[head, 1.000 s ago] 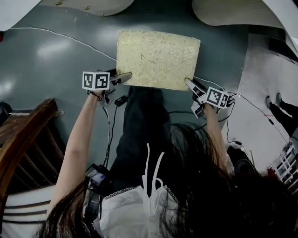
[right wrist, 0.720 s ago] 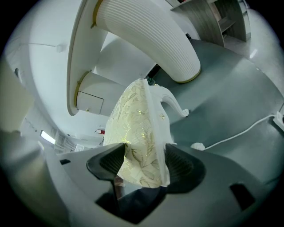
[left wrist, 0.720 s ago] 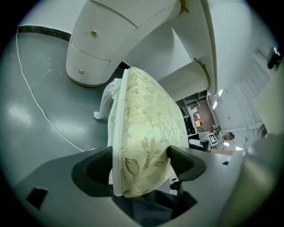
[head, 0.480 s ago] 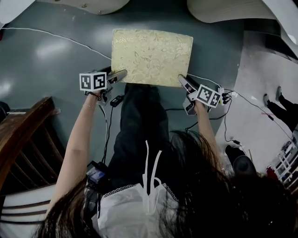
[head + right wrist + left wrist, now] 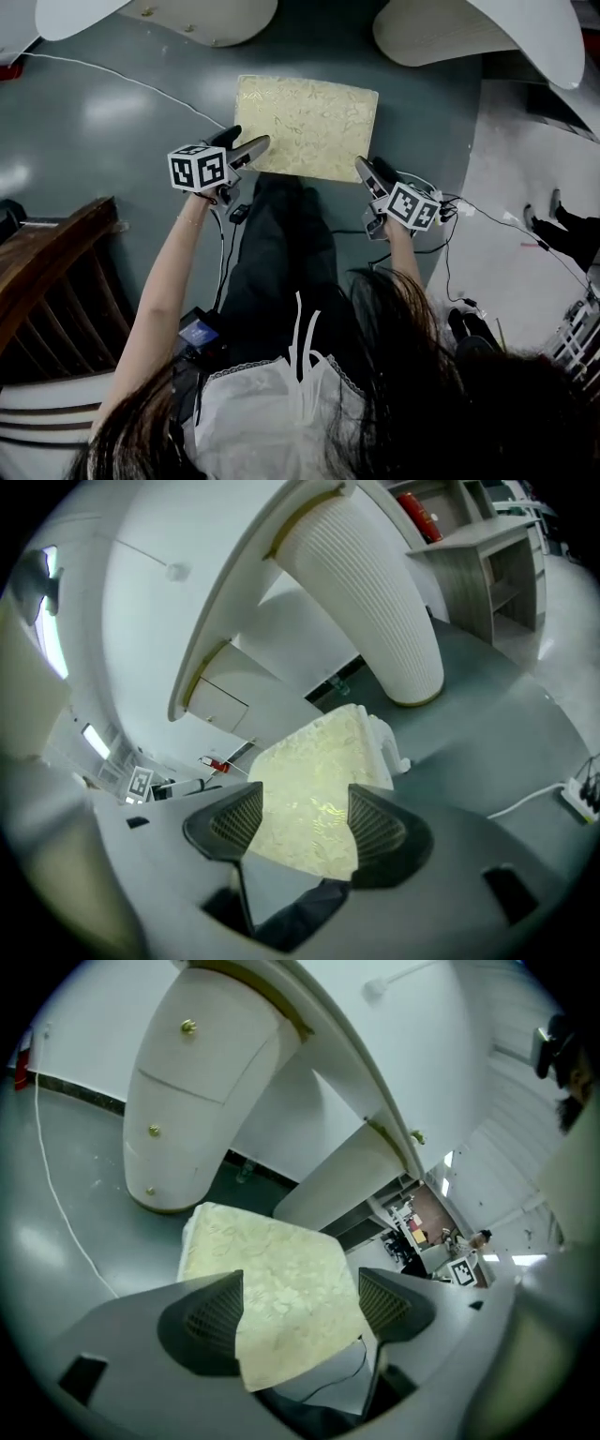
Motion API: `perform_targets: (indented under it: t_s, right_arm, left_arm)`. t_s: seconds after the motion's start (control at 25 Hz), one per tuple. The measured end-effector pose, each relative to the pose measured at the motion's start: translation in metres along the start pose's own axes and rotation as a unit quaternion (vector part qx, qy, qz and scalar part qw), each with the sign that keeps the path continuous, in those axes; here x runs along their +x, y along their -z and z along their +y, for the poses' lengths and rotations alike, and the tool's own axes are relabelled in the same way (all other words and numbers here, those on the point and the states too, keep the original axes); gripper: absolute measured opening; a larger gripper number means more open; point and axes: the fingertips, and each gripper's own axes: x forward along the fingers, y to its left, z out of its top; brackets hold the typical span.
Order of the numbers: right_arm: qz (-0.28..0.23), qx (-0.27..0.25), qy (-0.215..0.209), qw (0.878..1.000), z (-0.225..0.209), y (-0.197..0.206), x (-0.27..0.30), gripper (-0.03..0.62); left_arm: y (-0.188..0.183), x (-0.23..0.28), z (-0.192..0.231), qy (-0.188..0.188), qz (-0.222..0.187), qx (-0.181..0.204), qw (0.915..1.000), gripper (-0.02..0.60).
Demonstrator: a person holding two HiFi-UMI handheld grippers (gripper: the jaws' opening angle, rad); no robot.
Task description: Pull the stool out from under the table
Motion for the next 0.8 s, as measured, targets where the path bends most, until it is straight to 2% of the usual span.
perform_targets:
  t_s: [0.24,0.4,0.44,0.52,0.8]
  right_arm:
    - [-0.034,-0.068,-0.032,0.997,0.077,-0.033,-0.05,0.293]
    - [-0.047,-0.135,-0.05,0.989,0.123,-0.055,-0.087,0.286]
    - [-0.048,-0.151,-0.049,0.986,0.133,-0.058,-0.097,0.271]
    - [-0.056,-0.174,-0.047,0.982,0.153,-0.061,-0.116,0.156]
    - [-0.097,-0.201,-0.082,0.971,0.214,-0.067,-0.173,0.138]
  left_arm:
    - [-0.026,-0.026,-0.105,0.054,-0.014,0.056,0.9969,0.393]
    - [-0.044,-0.058,-0.162,0.082,-0.044,0.06,0.9938,0.391]
    - [-0.047,-0.069,-0.174,0.088,-0.05,0.059,0.9932,0.391]
    - [-0.053,-0.094,-0.194,0.095,-0.065,0.06,0.9915,0.391]
    - [-0.084,-0.176,-0.262,0.092,-0.155,0.093,0.9792,0.39]
